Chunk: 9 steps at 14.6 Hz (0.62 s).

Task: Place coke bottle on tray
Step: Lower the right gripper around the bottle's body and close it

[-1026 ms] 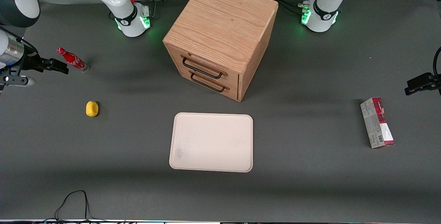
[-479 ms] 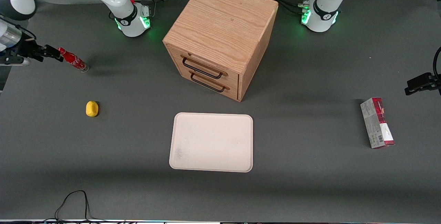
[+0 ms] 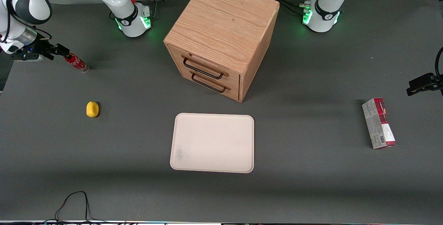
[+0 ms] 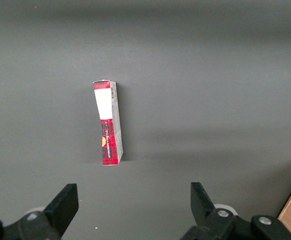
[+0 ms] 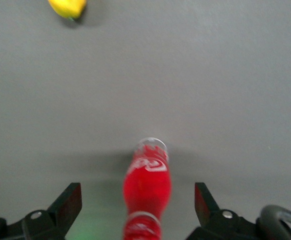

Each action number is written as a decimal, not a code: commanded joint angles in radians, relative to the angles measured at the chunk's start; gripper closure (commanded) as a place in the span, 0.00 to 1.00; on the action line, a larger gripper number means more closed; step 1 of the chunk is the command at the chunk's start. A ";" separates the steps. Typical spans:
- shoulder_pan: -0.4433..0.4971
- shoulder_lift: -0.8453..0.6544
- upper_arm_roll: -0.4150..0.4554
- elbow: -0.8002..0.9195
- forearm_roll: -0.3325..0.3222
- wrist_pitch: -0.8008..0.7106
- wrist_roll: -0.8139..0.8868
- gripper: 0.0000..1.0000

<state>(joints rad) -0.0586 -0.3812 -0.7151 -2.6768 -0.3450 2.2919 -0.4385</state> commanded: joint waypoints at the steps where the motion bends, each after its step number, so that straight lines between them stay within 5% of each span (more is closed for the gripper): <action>1: 0.011 -0.033 -0.033 -0.028 -0.039 0.009 -0.016 0.00; 6: 0.013 -0.030 -0.035 -0.041 -0.040 0.011 -0.008 0.02; 9: 0.016 -0.028 -0.035 -0.041 -0.042 0.011 -0.006 0.28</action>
<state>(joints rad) -0.0532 -0.3820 -0.7379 -2.7055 -0.3578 2.2949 -0.4449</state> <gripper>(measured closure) 0.137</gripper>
